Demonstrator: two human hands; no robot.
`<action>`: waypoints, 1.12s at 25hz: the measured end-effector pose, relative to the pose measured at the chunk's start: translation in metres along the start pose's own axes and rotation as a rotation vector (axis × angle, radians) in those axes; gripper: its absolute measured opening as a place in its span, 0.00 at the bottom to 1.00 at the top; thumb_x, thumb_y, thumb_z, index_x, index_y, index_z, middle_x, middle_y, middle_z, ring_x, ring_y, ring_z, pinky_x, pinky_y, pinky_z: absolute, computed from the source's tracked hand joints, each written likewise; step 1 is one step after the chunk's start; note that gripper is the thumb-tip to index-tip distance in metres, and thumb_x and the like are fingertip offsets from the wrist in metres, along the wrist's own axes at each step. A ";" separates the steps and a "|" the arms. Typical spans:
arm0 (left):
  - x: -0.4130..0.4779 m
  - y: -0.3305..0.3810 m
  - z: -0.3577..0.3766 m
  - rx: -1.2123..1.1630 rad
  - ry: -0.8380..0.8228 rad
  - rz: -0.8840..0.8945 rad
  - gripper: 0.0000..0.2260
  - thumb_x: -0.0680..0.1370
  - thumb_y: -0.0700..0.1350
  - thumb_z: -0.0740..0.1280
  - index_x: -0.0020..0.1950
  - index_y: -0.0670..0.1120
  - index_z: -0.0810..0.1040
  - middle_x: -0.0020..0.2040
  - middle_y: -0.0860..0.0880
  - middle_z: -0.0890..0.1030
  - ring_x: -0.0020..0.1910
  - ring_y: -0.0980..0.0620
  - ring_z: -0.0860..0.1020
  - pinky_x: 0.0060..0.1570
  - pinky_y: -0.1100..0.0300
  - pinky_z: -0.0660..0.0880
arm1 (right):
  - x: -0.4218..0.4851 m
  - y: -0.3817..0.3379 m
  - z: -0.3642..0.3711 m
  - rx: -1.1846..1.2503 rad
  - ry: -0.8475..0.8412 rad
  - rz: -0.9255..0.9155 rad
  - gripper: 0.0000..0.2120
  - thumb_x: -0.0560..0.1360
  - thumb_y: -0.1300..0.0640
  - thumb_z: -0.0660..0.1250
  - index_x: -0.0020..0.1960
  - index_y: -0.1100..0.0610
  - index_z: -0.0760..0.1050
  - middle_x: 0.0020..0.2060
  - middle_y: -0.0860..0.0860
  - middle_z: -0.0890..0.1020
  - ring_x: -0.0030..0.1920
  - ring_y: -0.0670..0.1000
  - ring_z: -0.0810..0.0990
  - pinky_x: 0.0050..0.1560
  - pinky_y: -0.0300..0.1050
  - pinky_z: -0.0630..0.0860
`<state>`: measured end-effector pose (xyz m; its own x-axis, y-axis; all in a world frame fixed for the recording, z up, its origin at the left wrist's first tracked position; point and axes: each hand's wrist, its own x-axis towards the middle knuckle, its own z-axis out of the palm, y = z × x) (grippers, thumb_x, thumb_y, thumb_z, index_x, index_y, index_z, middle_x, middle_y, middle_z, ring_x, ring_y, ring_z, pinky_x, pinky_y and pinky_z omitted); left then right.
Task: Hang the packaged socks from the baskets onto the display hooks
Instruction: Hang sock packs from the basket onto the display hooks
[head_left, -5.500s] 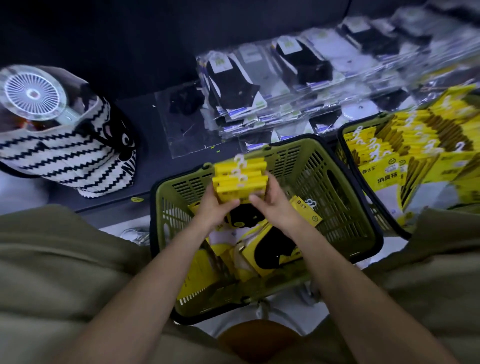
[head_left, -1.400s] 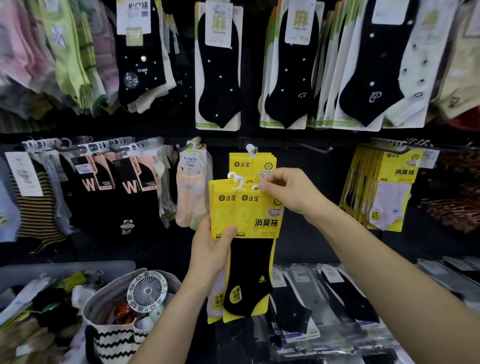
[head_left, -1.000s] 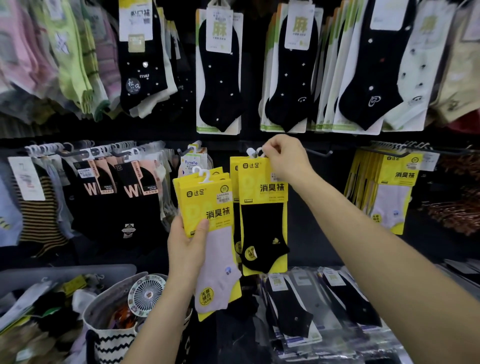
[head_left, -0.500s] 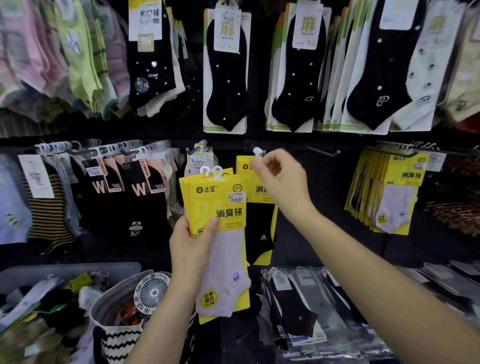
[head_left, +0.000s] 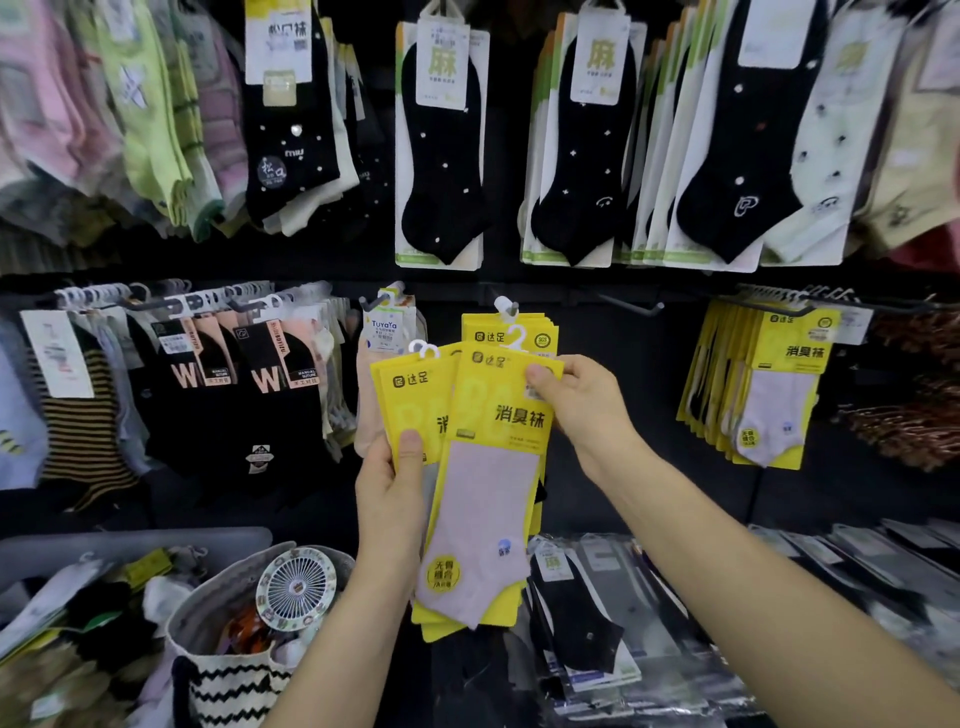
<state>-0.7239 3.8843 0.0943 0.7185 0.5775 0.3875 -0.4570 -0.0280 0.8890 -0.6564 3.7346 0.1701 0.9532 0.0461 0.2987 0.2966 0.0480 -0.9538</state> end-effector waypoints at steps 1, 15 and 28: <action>0.003 -0.002 -0.001 0.011 0.039 0.009 0.09 0.80 0.50 0.60 0.49 0.49 0.78 0.44 0.53 0.82 0.42 0.55 0.79 0.44 0.58 0.75 | 0.004 -0.001 -0.004 0.026 0.042 0.007 0.07 0.76 0.59 0.66 0.52 0.60 0.76 0.41 0.52 0.83 0.40 0.47 0.82 0.38 0.39 0.77; 0.008 0.006 -0.027 0.194 0.204 0.157 0.14 0.78 0.47 0.64 0.33 0.49 0.67 0.29 0.53 0.65 0.25 0.62 0.64 0.24 0.72 0.61 | 0.053 -0.003 0.016 -0.250 0.153 -0.065 0.04 0.75 0.54 0.67 0.42 0.51 0.74 0.44 0.53 0.83 0.46 0.53 0.82 0.49 0.54 0.80; -0.004 -0.003 0.005 0.091 0.060 0.007 0.04 0.74 0.47 0.70 0.40 0.50 0.78 0.29 0.54 0.74 0.31 0.55 0.73 0.34 0.59 0.73 | -0.003 0.017 0.014 -0.277 -0.148 -0.309 0.06 0.72 0.52 0.71 0.43 0.49 0.74 0.42 0.52 0.82 0.43 0.49 0.79 0.45 0.44 0.77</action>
<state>-0.7225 3.8776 0.0911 0.6815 0.6250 0.3807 -0.4103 -0.1045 0.9059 -0.6548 3.7488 0.1538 0.8044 0.2149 0.5538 0.5904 -0.1866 -0.7852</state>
